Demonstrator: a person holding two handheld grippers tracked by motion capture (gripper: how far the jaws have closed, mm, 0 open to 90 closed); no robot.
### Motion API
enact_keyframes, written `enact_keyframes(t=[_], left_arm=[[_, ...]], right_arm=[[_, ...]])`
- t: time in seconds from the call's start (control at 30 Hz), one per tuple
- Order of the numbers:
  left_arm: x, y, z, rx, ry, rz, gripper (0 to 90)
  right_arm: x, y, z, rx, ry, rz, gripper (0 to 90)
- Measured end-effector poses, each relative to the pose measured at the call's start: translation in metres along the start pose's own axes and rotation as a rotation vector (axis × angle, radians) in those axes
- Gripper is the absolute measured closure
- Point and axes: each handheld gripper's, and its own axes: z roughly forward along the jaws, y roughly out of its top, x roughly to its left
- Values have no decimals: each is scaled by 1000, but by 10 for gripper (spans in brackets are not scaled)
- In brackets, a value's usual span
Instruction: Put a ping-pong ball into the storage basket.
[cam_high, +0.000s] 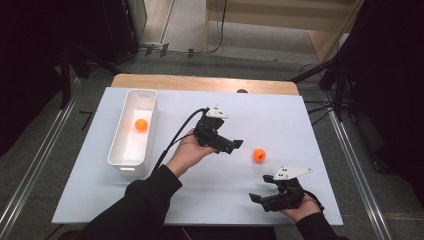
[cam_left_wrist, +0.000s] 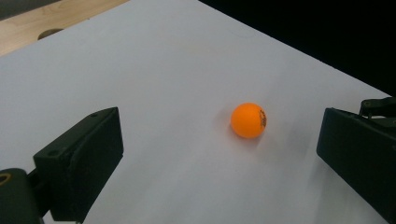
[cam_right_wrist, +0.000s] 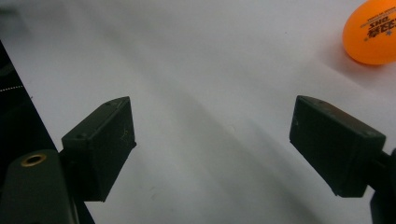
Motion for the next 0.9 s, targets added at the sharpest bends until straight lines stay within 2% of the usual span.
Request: enact_keyframes(t=[0.5,0.9], left_arm=[[-3,7,13,14,24,10,11],[-8,12,24,19,22,20,11]], right_arm=[[1,0,0,0,4,-1,128],[1,0,1,0,5,-1,128]])
